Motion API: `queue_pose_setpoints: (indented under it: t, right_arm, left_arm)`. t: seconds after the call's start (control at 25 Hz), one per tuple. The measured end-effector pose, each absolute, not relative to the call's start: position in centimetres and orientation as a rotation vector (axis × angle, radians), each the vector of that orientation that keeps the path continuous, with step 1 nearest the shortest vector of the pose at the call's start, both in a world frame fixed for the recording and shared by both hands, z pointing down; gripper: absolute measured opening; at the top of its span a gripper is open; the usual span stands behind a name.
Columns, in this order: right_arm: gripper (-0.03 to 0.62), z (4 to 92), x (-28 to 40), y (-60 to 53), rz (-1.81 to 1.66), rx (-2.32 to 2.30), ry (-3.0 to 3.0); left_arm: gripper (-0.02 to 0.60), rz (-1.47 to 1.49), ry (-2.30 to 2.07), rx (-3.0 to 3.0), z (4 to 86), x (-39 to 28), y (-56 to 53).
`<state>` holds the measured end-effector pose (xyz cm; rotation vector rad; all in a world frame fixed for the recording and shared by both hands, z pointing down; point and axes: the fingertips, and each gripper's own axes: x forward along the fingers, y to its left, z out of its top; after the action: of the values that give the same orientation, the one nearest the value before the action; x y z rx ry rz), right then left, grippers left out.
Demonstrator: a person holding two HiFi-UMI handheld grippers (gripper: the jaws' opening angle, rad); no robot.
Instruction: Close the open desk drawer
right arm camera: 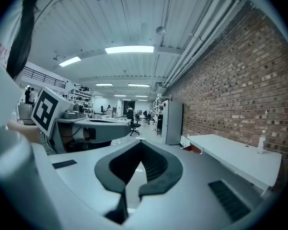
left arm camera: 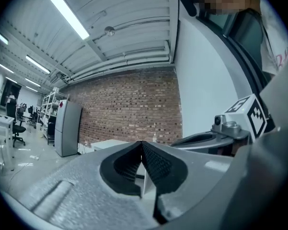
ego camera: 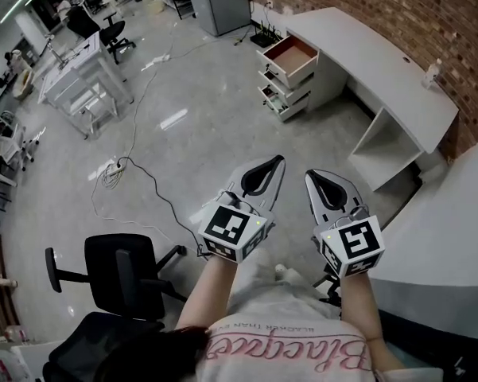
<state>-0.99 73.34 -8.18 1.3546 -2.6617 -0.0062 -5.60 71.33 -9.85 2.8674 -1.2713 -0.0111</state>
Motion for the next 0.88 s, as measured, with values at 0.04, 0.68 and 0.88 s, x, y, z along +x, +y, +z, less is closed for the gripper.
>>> queue_pose_setpoints:
  t: [0.04, 0.68, 0.88]
  right_arm:
    - [0.011, -8.1, -0.7, 73.5, 0.005, 1.364, -2.676]
    - [0.011, -8.5, 0.5, 73.4, -0.091, 1.371, -2.758]
    - [0.011, -8.0, 0.7, 70.9, -0.048, 1.402, -2.724]
  left_arm:
    - [0.008, -0.014, -1.288, 2.867, -9.8, -5.5, 71.6]
    - [0.008, 0.023, -1.286, 2.889, -8.6, -3.8, 70.4]
    - [0.008, 0.012, -1.295, 2.881, -8.8, -4.6, 68.1]
